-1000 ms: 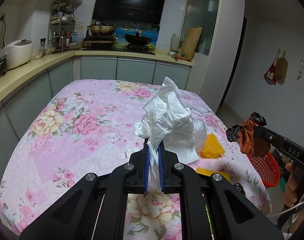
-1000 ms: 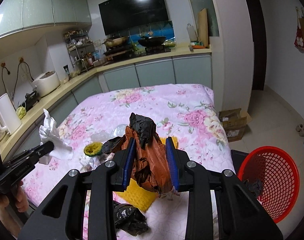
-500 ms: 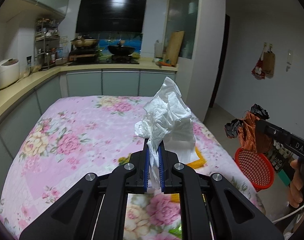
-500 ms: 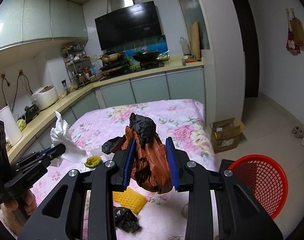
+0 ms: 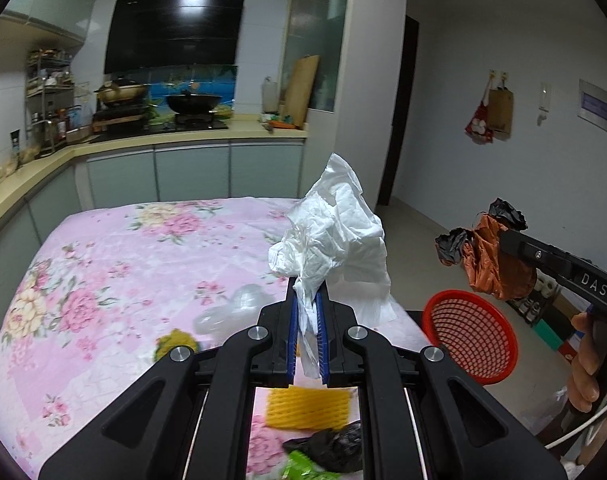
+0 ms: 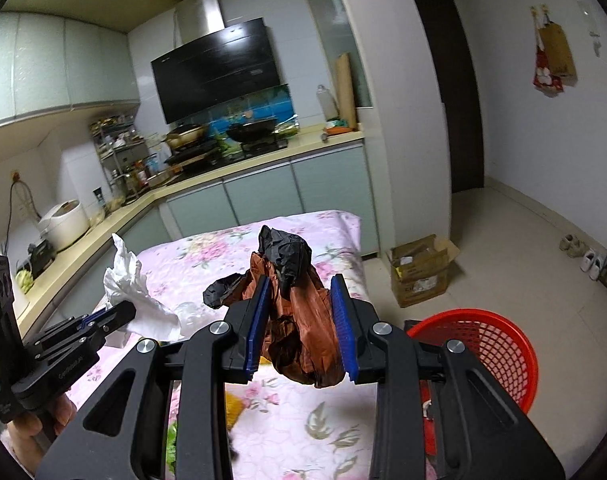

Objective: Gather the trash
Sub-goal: 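Carry tissue and brown paper to the red basket and release both grippers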

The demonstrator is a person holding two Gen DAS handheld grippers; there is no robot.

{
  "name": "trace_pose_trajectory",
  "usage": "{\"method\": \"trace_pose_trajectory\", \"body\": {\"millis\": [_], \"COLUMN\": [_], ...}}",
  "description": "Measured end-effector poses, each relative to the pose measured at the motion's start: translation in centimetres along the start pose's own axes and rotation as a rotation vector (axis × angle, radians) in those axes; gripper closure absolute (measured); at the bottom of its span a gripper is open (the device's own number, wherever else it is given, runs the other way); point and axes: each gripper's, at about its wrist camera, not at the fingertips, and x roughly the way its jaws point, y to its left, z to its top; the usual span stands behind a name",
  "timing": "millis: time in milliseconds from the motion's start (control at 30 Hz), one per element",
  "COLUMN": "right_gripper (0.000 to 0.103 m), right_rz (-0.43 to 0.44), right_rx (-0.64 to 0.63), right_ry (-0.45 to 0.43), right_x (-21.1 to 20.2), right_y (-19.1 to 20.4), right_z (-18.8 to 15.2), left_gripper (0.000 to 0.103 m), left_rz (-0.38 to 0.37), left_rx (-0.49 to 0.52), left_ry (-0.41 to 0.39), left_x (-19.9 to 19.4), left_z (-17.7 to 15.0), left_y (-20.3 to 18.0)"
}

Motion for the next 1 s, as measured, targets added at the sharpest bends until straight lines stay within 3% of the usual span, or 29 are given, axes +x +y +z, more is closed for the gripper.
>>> {"method": "trace_pose_trajectory", "body": {"millis": [533, 667, 1000], "right_gripper": [0.072, 0.072, 0.072], "right_rz": [-0.152, -0.24, -0.356], "right_rx": [0.133, 0.146, 0.279], "right_ry": [-0.015, -0.031, 0.053], "right_x": [-0.9, -1.1, 0.8], "right_y": [-6.3, -7.9, -12.7], "right_z": [0.1, 0.2, -1.0], "left_gripper": [0.095, 0.095, 0.095], "left_rz": [-0.16, -0.199, -0.285], "left_rx": [0.059, 0.069, 0.113], "left_ry": [0.071, 0.104, 0.202], "left_x": [4.7, 6.3, 10.9], "left_z": [1.0, 0.9, -0.1], "left_y": [-7.4, -9.3, -15.2]}}
